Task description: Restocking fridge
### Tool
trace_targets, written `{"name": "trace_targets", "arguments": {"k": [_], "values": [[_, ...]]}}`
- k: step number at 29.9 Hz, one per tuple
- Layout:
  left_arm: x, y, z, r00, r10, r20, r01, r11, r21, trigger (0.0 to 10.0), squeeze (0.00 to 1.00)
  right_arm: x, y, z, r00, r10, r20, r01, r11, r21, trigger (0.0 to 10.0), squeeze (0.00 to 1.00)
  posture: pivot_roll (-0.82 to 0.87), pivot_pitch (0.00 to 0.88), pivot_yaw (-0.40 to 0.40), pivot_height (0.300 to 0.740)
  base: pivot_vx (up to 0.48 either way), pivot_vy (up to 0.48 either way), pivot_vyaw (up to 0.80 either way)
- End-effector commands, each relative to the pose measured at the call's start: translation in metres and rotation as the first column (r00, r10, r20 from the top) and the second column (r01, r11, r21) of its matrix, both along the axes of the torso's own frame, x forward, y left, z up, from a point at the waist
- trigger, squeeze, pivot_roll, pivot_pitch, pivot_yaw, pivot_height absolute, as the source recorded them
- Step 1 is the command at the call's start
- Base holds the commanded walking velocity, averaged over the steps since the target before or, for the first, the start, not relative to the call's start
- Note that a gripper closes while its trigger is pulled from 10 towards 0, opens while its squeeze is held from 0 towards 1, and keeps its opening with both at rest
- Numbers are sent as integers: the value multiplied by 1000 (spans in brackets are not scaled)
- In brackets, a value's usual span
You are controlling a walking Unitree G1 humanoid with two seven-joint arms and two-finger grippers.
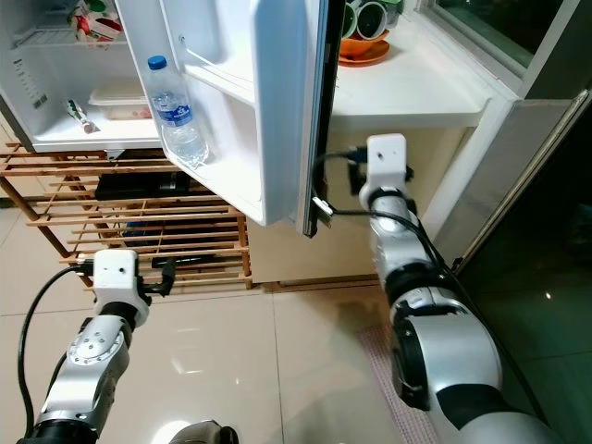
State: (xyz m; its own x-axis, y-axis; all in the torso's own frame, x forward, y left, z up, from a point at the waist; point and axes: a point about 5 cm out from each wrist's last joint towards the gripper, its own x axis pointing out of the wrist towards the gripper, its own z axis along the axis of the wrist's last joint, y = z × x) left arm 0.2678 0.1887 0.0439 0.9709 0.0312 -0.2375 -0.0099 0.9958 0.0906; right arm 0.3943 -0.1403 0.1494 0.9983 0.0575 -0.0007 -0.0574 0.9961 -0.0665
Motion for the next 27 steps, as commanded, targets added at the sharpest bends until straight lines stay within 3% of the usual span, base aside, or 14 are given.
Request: {"name": "trace_targets", "arguments": {"k": [1, 11, 14, 16, 18, 20, 25, 27], "values": [[3, -5, -3, 1000, -21, -6, 21, 1000, 5, 10000, 0, 2, 9, 1, 999, 37, -35, -35, 998, 47, 10000, 0, 74, 51, 2, 740, 0, 0, 0], [8, -11, -8, 999, -46, -27, 46, 999, 5, 10000, 0, 4, 45, 10, 983, 184, -18, -179, 969, 170, 10000, 0, 67, 33, -1, 740, 0, 0, 0], [3, -6, -22, 993, -48, -105, 54, 998, 46, 10000, 0, 2, 59, 15, 967, 254, 10, -251, 949, 190, 10000, 0, 57, 27, 1, 740, 0, 0, 0], [-11, 8, -52, 963, -24, -270, 59, 991, 122, 10000, 0, 0, 74, 20, 948, 315, 45, -318, 927, 199, 10000, 0, 49, 23, 1, 740, 0, 0, 0], [-18, 15, -62, 948, 1, -319, 45, 989, 138, 10000, 0, -1, 80, 23, 941, 334, 61, -339, 919, 202, 10000, 0, 41, 20, 3, 740, 0, 0, 0], [-35, 29, -81, 903, 53, -427, 22, 985, 169, 10000, 0, -3, 91, 30, 925, 368, 97, -380, 901, 210, 10000, 0, 34, 13, 1, 740, 0, 0, 0], [-48, 35, -92, 876, 47, -480, 43, 983, 176, 10000, 0, -7, 102, 35, 906, 403, 129, -423, 877, 227, 10000, 0, 32, 3, -1, 740, 0, 0, 0], [-66, 43, -104, 823, 79, -563, 24, 984, 175, 10000, 0, -11, 114, 40, 881, 447, 156, -472, 853, 221, 10000, 0, 26, 0, -3, 740, 0, 0, 0]]}}
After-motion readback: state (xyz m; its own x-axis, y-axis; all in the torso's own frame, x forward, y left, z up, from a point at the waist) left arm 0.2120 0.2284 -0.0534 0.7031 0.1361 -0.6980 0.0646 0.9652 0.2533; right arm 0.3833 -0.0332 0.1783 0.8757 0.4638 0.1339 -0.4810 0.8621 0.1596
